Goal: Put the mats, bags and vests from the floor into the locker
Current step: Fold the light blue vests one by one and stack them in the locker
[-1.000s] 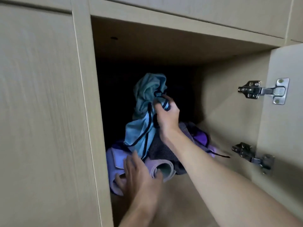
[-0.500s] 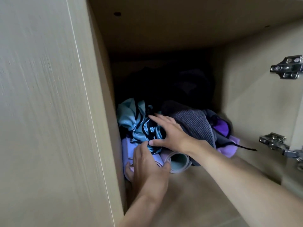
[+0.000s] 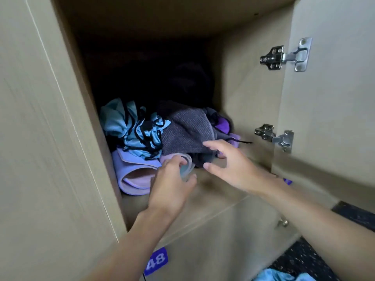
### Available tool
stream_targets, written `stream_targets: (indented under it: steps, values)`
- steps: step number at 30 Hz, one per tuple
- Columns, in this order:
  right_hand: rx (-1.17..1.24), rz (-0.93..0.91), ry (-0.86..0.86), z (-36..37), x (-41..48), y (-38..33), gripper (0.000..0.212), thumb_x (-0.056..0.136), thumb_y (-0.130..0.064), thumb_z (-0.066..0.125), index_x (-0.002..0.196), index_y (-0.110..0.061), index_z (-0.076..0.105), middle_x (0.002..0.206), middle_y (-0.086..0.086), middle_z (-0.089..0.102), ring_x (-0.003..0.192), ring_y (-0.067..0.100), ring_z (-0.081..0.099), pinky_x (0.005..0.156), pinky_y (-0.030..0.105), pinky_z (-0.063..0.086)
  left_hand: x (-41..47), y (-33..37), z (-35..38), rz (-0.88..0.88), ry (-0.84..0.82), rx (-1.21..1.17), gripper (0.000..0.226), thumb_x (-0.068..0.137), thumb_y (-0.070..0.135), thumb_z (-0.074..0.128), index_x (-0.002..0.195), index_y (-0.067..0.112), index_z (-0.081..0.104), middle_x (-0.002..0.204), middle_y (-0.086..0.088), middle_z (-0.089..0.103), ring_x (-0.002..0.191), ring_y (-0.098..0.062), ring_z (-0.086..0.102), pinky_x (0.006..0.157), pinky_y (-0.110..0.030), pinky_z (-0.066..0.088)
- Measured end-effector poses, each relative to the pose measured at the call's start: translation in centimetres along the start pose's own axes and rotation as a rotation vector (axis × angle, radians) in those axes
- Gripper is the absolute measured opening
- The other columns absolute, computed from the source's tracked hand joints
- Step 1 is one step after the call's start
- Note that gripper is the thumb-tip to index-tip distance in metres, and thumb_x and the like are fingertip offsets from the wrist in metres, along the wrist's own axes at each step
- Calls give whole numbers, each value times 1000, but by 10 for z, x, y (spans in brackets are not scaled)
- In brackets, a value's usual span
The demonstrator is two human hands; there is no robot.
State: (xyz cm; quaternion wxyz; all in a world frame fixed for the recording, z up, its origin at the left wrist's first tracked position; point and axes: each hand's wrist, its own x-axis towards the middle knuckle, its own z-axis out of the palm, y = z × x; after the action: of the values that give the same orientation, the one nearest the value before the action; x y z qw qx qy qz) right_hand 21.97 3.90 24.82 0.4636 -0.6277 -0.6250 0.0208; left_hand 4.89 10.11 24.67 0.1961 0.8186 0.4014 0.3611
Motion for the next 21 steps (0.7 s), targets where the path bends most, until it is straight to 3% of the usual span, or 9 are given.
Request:
stream_targets:
  steps: [5, 8, 13, 16, 21]
  values:
    - [-39, 229, 94, -20, -97, 22, 27, 85, 3, 64, 110, -7, 67, 94, -2, 65, 79, -6, 58, 73, 5, 41, -30, 17, 41, 129, -268, -50, 9, 77, 28, 66, 75, 31, 58, 73, 12, 62, 67, -15, 56, 78, -39, 56]
    - [-71, 407, 61, -25, -156, 32, 22, 88, 0, 60, 106, -9, 69, 89, -2, 66, 80, 1, 60, 70, 12, 43, -56, 30, 71, 217, -370, -58, 9, 76, 26, 64, 71, 29, 58, 65, 13, 60, 66, -18, 58, 74, -37, 56]
    - [-125, 608, 23, -13, -245, 49, 18, 89, -7, 62, 106, -10, 70, 88, 2, 69, 79, 10, 61, 72, 10, 43, -112, 31, 129, 276, -710, 124, 10, 82, 27, 64, 74, 27, 57, 78, 10, 62, 81, -20, 65, 78, -33, 54]
    - [-161, 756, -72, 10, -301, 71, 19, 88, -14, 68, 105, -7, 67, 88, 7, 69, 79, 19, 60, 78, 26, 48, -138, 13, 159, 255, -898, 253, 13, 82, 32, 64, 76, 28, 53, 93, 5, 63, 86, -20, 62, 81, -35, 53]
    - [-180, 984, -307, 62, -369, 102, 54, 77, -42, 78, 122, -21, 60, 109, -1, 60, 102, 18, 58, 92, 32, 47, -154, -3, 180, 289, -1027, 350, 20, 86, 38, 68, 97, 28, 55, 108, 1, 63, 98, -23, 62, 87, -36, 51]
